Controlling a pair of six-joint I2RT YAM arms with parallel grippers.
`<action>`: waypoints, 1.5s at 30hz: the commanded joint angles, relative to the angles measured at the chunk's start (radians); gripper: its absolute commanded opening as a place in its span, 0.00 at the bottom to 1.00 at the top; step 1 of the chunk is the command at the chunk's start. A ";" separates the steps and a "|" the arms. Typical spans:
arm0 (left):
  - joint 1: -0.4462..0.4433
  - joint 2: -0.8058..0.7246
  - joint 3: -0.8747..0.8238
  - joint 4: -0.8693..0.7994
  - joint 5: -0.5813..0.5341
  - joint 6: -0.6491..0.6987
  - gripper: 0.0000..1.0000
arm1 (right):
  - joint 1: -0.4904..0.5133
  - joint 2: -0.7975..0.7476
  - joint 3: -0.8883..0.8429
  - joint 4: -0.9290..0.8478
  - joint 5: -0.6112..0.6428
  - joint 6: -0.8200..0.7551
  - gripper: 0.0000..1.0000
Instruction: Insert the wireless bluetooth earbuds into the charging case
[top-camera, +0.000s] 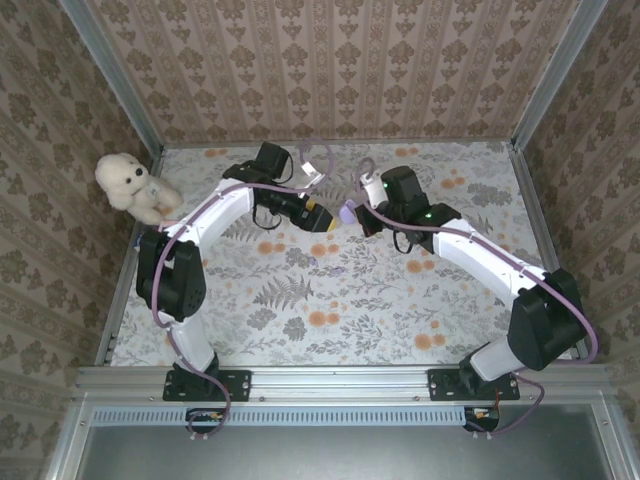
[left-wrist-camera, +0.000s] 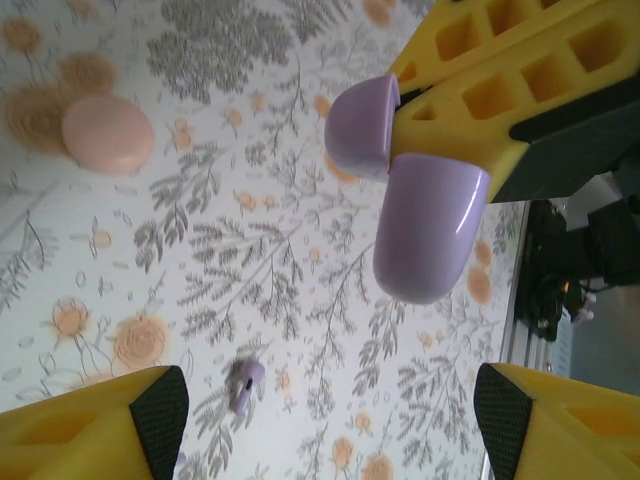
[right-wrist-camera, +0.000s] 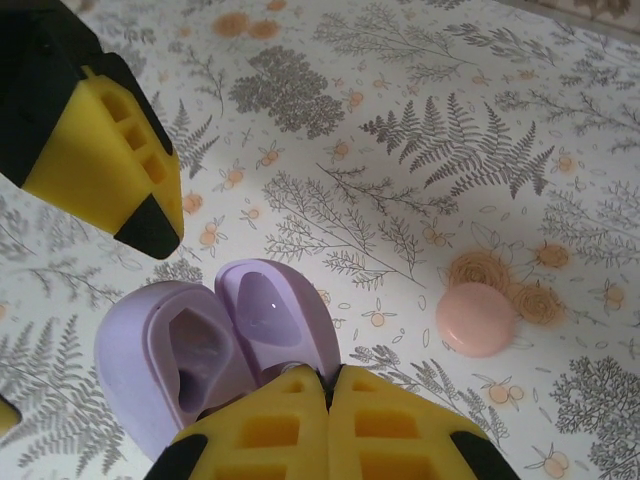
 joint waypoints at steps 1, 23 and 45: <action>-0.001 0.011 0.038 -0.128 0.003 0.097 0.78 | 0.027 0.018 -0.003 0.041 0.109 -0.084 0.00; -0.037 0.063 0.082 -0.184 0.095 0.133 0.74 | 0.109 0.000 -0.068 0.084 0.110 -0.063 0.00; -0.043 0.090 0.086 -0.160 0.144 0.127 0.46 | 0.112 0.000 -0.071 0.088 0.094 -0.044 0.00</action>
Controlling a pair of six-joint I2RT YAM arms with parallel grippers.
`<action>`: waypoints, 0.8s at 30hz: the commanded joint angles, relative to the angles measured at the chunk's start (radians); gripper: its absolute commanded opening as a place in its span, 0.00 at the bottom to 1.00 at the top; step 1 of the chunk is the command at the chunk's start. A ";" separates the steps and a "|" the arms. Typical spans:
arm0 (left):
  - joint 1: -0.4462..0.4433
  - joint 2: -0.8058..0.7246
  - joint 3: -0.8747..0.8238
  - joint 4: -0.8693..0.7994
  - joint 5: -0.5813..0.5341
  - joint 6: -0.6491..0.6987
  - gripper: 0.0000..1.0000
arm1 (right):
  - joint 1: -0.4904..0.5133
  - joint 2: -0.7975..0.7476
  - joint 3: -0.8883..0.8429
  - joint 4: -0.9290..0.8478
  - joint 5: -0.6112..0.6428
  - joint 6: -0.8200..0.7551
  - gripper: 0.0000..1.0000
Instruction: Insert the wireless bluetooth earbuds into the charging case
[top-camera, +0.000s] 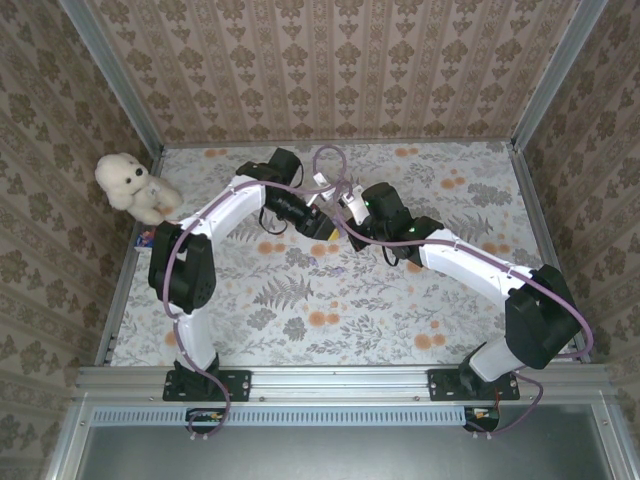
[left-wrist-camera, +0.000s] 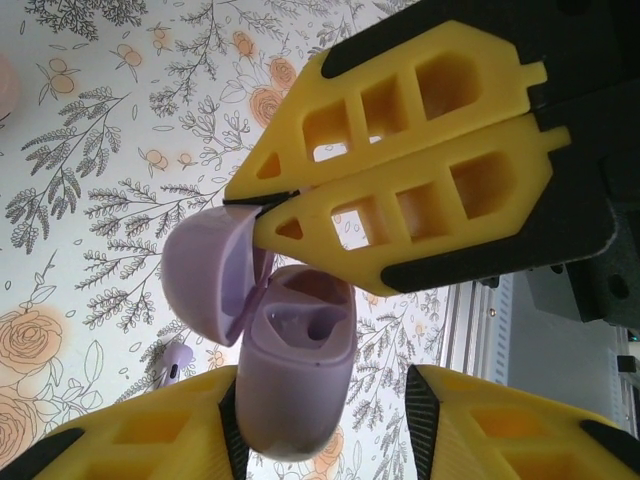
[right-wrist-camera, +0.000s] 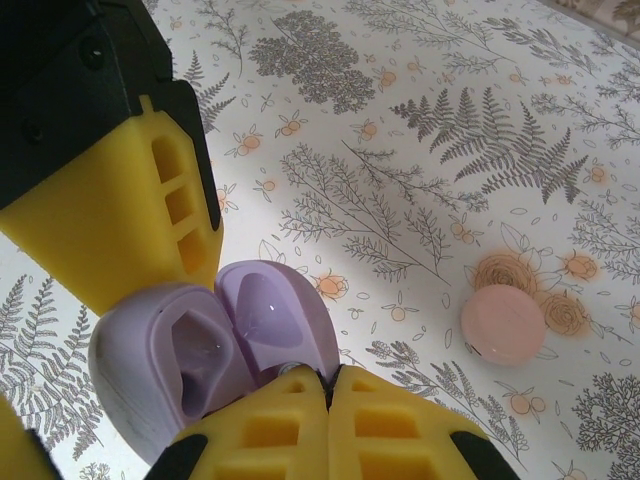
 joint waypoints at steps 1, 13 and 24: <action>-0.004 0.010 0.018 -0.002 0.054 0.017 0.45 | 0.006 -0.014 -0.006 0.019 -0.001 0.011 0.00; -0.004 0.006 -0.003 0.042 0.063 -0.006 0.33 | 0.006 -0.020 -0.004 0.015 0.001 0.015 0.00; 0.012 -0.033 -0.061 0.129 0.062 -0.047 0.15 | -0.007 -0.079 -0.017 0.012 0.029 0.054 0.27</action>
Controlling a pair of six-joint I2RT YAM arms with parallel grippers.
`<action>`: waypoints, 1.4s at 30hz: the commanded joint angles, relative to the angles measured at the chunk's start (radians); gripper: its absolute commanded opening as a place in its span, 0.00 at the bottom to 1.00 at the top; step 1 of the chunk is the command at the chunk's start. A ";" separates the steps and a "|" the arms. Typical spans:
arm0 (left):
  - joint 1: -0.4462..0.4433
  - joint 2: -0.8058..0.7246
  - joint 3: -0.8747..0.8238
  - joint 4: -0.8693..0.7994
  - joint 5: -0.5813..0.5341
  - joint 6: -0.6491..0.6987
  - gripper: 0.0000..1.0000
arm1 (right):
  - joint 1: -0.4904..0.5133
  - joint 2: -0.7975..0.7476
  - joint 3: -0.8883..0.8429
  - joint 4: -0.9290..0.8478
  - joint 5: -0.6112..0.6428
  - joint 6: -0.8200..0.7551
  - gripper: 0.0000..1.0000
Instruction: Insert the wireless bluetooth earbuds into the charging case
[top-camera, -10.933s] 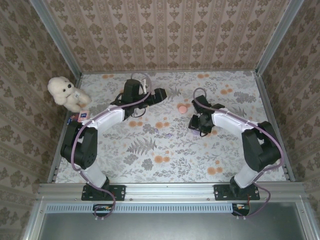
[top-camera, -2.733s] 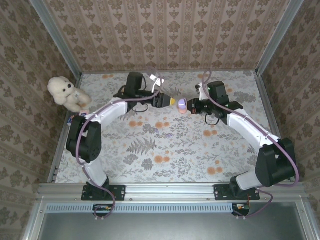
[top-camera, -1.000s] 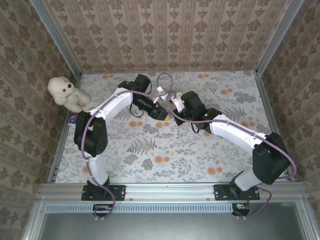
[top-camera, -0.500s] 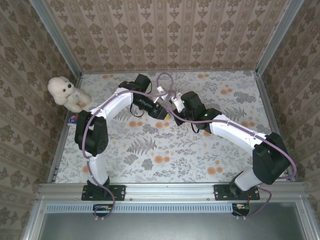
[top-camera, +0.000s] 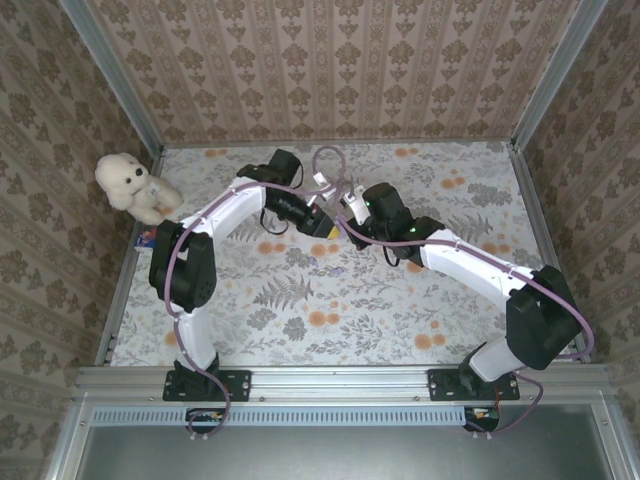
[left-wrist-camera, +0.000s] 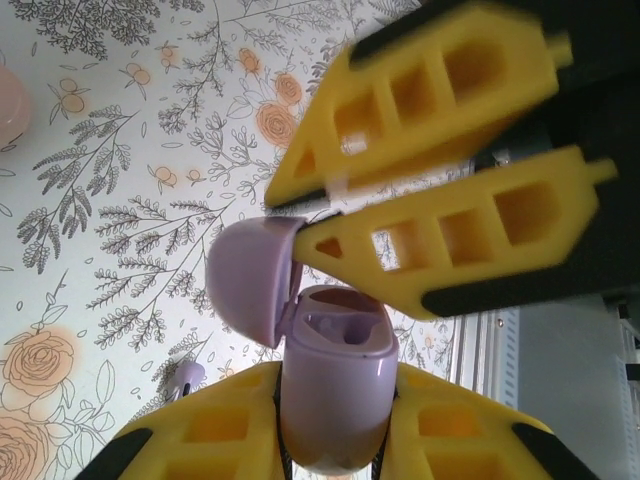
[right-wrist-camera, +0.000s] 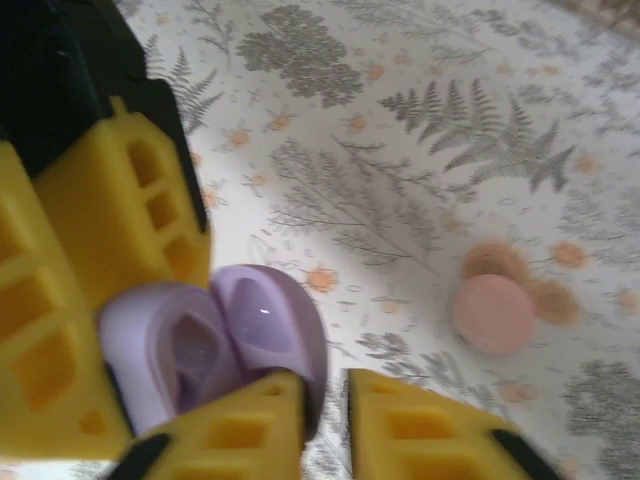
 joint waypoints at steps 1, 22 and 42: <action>0.010 -0.046 -0.036 0.061 0.038 -0.043 0.12 | -0.011 -0.081 -0.014 0.021 0.008 0.049 0.32; 0.039 -0.378 -0.371 0.635 -0.149 -0.237 0.00 | -0.169 -0.357 -0.192 -0.029 -0.082 0.411 0.60; -0.038 -0.475 -1.013 1.989 -0.673 -0.230 0.00 | -0.172 -0.244 -0.072 -0.187 -0.032 0.624 0.60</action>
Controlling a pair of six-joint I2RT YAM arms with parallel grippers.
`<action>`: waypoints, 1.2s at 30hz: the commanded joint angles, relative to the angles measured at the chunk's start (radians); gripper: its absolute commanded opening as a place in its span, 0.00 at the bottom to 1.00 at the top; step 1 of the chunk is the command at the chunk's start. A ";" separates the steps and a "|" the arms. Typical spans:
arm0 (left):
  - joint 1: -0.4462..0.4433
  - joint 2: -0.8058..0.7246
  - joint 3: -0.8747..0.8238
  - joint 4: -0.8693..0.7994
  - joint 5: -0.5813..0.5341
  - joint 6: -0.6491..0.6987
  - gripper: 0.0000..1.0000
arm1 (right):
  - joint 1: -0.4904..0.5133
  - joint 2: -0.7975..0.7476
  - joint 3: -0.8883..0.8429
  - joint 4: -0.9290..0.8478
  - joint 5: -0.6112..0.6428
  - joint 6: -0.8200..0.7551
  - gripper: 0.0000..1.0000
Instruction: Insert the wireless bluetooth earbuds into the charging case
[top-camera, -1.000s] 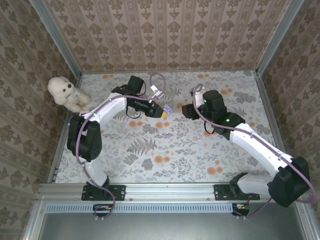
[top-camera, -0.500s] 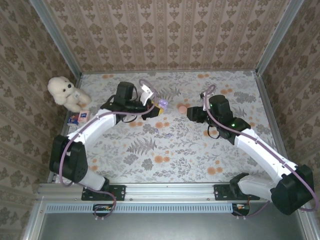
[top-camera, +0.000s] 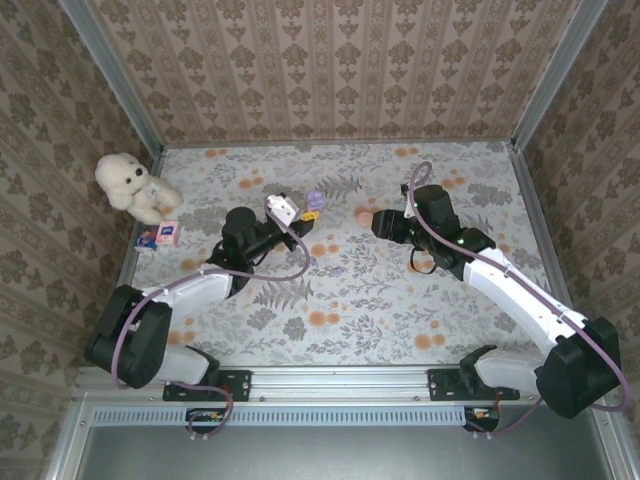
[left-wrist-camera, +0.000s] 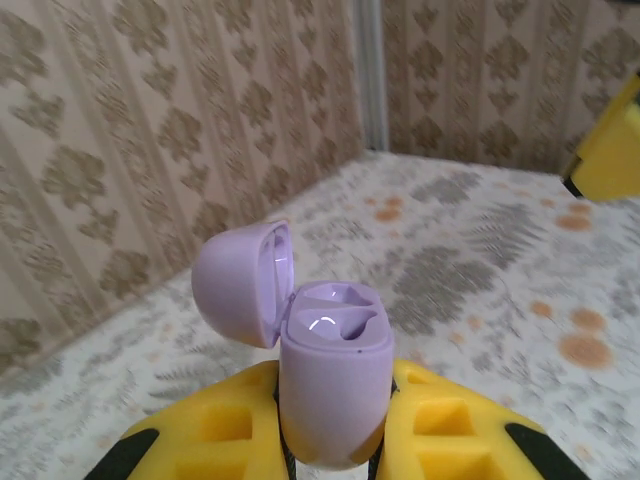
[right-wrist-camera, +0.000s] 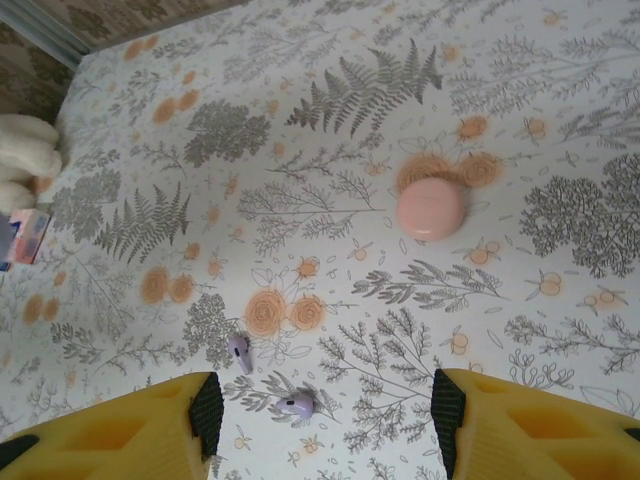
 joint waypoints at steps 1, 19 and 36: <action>-0.009 0.067 -0.046 0.391 -0.123 -0.062 0.00 | -0.004 0.036 0.053 -0.086 0.033 0.079 0.60; 0.011 0.174 0.043 0.467 -0.234 -0.154 0.00 | 0.184 0.457 0.265 -0.288 0.125 0.207 0.58; 0.049 0.163 0.034 0.468 -0.213 -0.224 0.00 | 0.253 0.687 0.422 -0.354 0.132 0.038 0.56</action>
